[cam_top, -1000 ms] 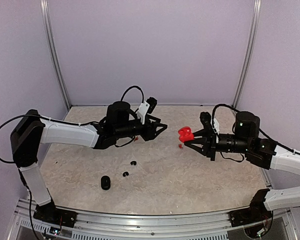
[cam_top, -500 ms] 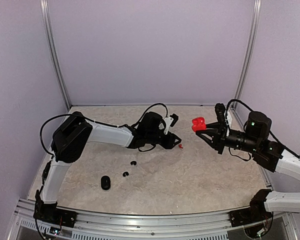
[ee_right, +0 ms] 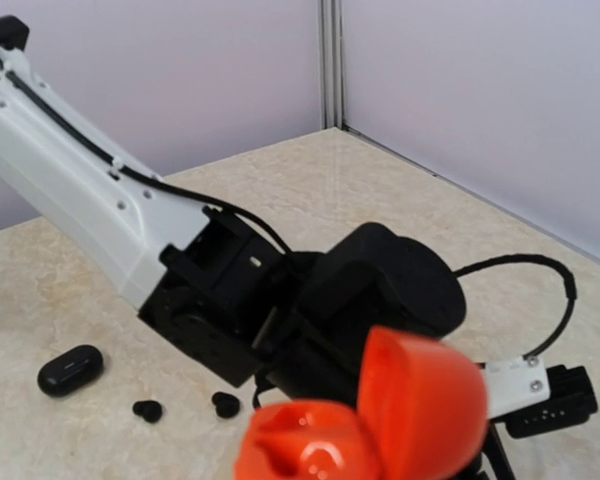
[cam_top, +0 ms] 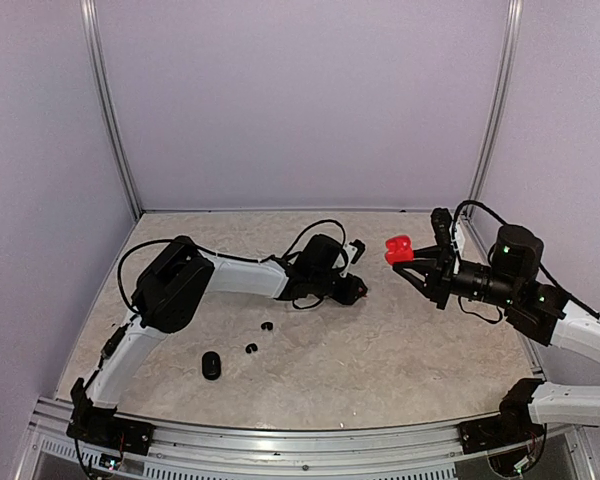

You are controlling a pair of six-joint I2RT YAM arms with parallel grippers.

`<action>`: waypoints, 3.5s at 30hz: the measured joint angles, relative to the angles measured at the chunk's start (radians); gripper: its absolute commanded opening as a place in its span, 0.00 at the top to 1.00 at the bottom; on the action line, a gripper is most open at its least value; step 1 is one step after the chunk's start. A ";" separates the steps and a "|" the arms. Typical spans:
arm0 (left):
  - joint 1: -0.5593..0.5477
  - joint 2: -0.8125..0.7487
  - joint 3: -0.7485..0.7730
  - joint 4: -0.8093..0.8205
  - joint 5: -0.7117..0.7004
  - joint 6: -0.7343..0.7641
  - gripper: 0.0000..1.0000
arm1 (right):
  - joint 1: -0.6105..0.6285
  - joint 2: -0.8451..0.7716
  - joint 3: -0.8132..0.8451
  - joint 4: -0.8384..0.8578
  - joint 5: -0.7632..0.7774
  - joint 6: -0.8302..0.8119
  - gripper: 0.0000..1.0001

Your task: Insert the wireless bluetooth earbuds into the charging case

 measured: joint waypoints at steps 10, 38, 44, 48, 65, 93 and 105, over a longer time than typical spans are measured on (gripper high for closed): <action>-0.005 0.017 0.037 -0.033 -0.032 0.023 0.68 | 0.000 0.000 0.000 0.000 0.000 0.000 0.81; -0.027 -0.497 -0.710 -0.024 -0.105 0.101 0.85 | 0.000 0.047 0.000 0.018 -0.024 -0.009 0.81; -0.068 -0.507 -0.688 -0.125 -0.177 0.071 0.78 | 0.000 0.066 0.000 0.022 -0.036 -0.009 0.81; -0.075 -0.507 -0.656 -0.201 -0.190 0.050 0.70 | 0.000 0.068 0.000 0.023 -0.040 -0.009 0.81; -0.030 -0.507 -0.565 -0.387 -0.108 0.020 0.70 | 0.000 0.071 -0.007 0.023 -0.046 -0.012 0.81; -0.028 -0.426 -0.437 -0.492 -0.094 0.045 0.81 | 0.000 0.071 -0.013 0.023 -0.046 -0.016 0.81; -0.020 -0.437 -0.465 -0.441 -0.090 0.045 0.87 | 0.000 0.071 -0.013 0.024 -0.045 -0.016 0.81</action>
